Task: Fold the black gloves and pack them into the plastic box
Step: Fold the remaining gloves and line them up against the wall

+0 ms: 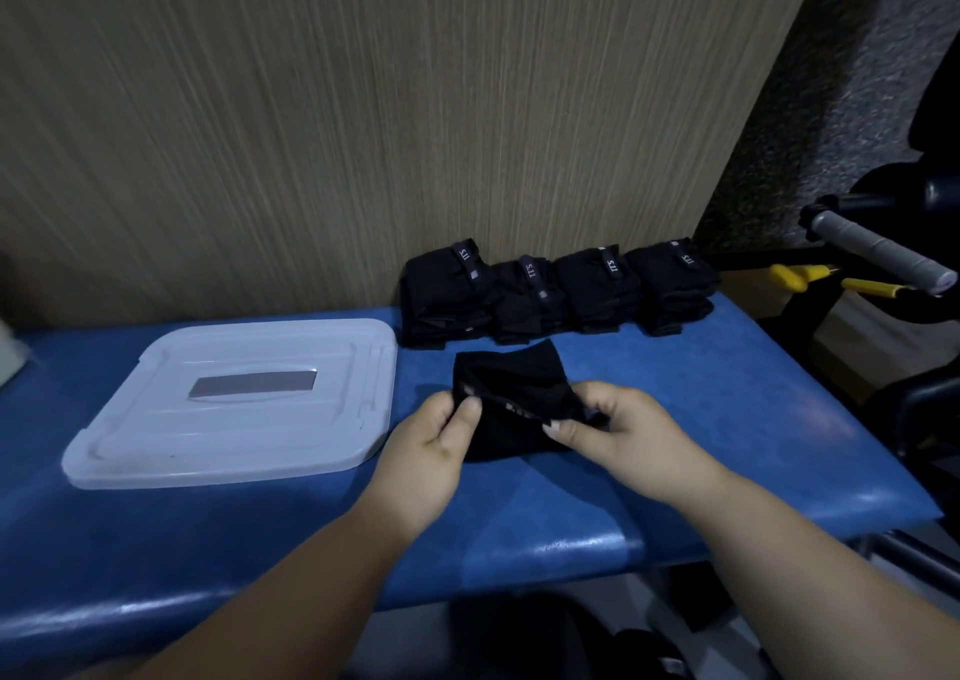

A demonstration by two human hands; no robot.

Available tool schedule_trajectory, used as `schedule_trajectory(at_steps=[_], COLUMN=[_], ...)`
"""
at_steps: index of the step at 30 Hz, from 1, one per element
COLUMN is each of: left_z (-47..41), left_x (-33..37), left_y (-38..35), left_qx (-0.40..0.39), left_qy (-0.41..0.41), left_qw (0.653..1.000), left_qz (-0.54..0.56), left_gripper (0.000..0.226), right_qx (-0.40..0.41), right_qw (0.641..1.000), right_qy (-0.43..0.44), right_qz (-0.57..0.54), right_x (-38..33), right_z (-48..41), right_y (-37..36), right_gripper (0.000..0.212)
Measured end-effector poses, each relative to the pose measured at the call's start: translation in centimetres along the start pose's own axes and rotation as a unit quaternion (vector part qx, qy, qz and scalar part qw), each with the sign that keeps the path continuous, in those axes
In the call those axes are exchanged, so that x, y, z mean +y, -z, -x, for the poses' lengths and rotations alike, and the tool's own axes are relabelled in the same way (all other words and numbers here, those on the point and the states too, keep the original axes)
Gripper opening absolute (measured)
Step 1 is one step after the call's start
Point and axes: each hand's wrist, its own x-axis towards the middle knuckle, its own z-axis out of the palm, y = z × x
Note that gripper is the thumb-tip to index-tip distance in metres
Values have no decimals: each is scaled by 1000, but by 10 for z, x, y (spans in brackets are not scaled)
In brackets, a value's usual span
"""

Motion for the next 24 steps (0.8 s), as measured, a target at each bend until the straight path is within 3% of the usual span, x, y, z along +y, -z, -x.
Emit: schedule_trajectory(at_steps=[2, 6, 11, 16, 18, 24], left_z=[-1, -3, -8, -8, -9, -7], left_x=[0, 2, 1, 1, -1, -3], left_y=[0, 1, 0, -2, -3, -6], left_qx=[5, 4, 23, 36, 28, 24], left_qy=[0, 12, 22, 19, 17, -26], left_qw=[1000, 999, 997, 996, 996, 991], left_qz=[-8, -30, -72, -82, -85, -129], left_gripper=[40, 48, 29, 39, 46, 59], right_qx=[-7, 8, 31, 54, 31, 73], right_qw=[999, 998, 992, 985, 986, 978], right_qy=[-26, -68, -109, -141, -152, -130], right_qz=[-21, -8, 61, -85, -53, 149], right_x=[-2, -5, -6, -13, -11, -7], right_z=[1, 1, -1, 2, 3, 2], right_y=[-2, -7, -10, -10, -14, -23], right_gripper=[2, 25, 33, 22, 26, 54])
